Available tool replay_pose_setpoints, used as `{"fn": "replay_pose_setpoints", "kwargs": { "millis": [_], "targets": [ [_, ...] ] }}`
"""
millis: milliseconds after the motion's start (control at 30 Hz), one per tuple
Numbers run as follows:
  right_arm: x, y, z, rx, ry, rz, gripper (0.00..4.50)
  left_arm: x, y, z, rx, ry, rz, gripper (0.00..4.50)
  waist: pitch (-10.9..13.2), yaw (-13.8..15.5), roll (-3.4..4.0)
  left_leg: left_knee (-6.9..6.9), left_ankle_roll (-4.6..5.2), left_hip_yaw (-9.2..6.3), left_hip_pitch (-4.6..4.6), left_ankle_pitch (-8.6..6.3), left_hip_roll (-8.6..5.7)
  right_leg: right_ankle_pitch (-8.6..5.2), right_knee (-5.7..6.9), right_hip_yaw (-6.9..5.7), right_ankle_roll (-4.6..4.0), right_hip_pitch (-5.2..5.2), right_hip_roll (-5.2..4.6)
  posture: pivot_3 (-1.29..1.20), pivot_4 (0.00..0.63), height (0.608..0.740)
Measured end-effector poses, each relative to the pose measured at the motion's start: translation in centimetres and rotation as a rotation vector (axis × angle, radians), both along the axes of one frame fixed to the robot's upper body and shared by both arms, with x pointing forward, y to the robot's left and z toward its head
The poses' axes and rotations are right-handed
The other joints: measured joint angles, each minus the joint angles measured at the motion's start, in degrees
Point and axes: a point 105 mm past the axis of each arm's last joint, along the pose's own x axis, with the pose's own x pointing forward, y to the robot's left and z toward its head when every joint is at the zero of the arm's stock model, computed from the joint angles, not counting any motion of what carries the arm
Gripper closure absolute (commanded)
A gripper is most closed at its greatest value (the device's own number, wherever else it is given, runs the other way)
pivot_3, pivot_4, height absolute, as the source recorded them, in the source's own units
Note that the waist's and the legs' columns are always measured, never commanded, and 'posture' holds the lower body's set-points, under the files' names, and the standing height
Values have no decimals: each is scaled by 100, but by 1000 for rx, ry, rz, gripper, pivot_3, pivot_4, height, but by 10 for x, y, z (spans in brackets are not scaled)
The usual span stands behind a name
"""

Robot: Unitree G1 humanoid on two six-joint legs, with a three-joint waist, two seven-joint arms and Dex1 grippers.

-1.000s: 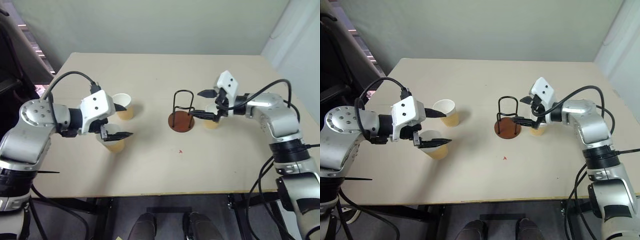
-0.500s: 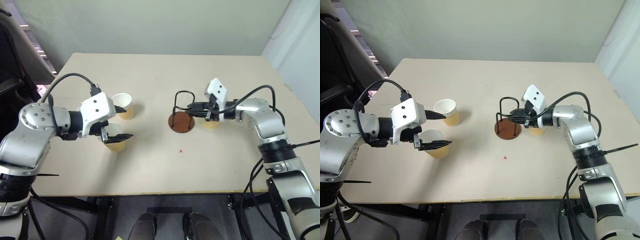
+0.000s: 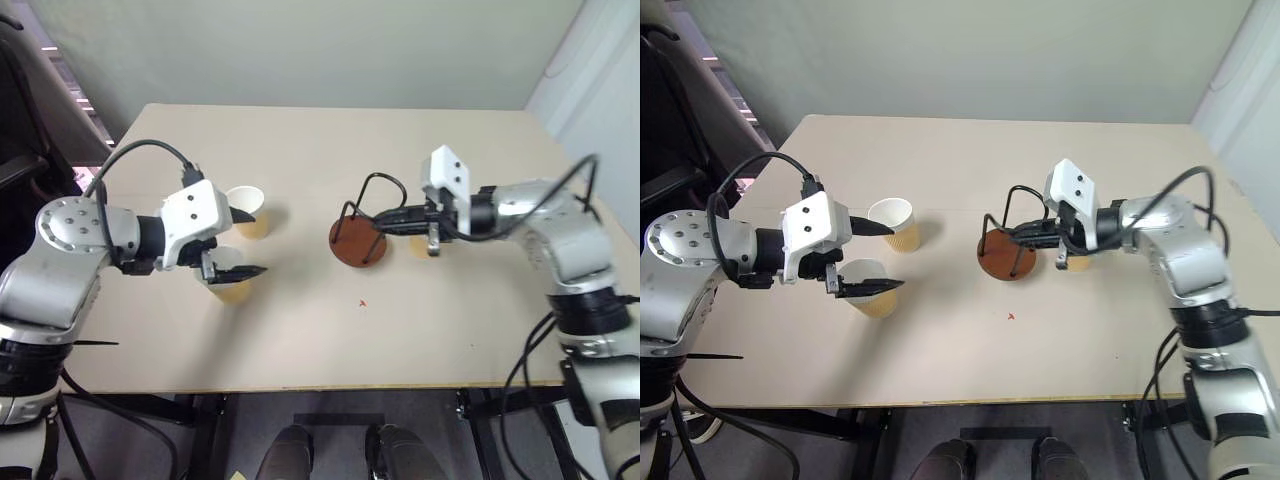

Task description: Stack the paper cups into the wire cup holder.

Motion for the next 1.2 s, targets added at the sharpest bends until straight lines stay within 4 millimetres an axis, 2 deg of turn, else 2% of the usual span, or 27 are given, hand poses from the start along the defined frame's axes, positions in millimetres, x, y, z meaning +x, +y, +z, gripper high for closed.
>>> {"fn": "replay_pose_setpoints", "kwargs": {
  "millis": [100,200,267,367,700,800,1067,1133,1167,1200],
  "targets": [
    [-29,11,-5,-45,3,157,4427,-9,-6,-7,6,64,-74,0,-1,-19,-2,1,0,-1,3,0,2,-1,3,1,0,1,5,0,150,740],
    [-41,17,-30,-126,30,256,4427,-21,-10,-13,29,122,-144,0,-1,-34,-1,3,3,-1,7,0,2,2,10,3,1,1,4,0,150,740],
    [-41,19,-41,-182,-1,296,4427,-25,-13,-15,35,143,-172,0,-1,-34,-2,4,10,-2,10,4,4,7,14,3,-2,1,3,0,150,740],
    [-30,15,-51,-252,-46,313,4427,-28,-16,-20,43,162,-188,0,-1,-35,-2,7,22,-2,11,14,4,16,13,3,-17,3,1,0,150,740],
    [-20,10,-53,-326,-83,354,4427,-29,-20,-22,38,161,-180,0,-1,-33,-2,3,24,0,8,15,5,17,9,1,-18,2,1,0,150,740],
    [-18,10,-53,-335,-73,342,3703,-30,-21,-22,38,158,-179,0,-1,-34,-2,2,24,0,9,15,5,17,9,1,-18,2,1,0,150,740],
    [-23,3,-50,-342,-15,330,957,-28,-21,-20,34,149,-179,0,-1,-20,-2,3,23,0,6,16,5,16,8,2,-19,3,0,0,150,740],
    [-25,-5,-39,-327,-12,303,243,-26,-22,-19,31,143,-182,0,-1,-12,-1,4,23,1,4,16,4,16,6,1,-20,4,-1,0,150,740],
    [-26,-11,-32,-318,-12,285,30,-25,-23,-19,26,140,-187,0,-1,-7,-2,4,23,3,2,16,4,15,4,1,-21,4,-2,0,150,740],
    [-25,-19,-21,-303,-14,253,30,-25,-24,-19,24,137,-191,0,-1,0,-1,4,23,4,1,15,4,15,3,2,-21,4,-2,0,150,740]
  ]
}}
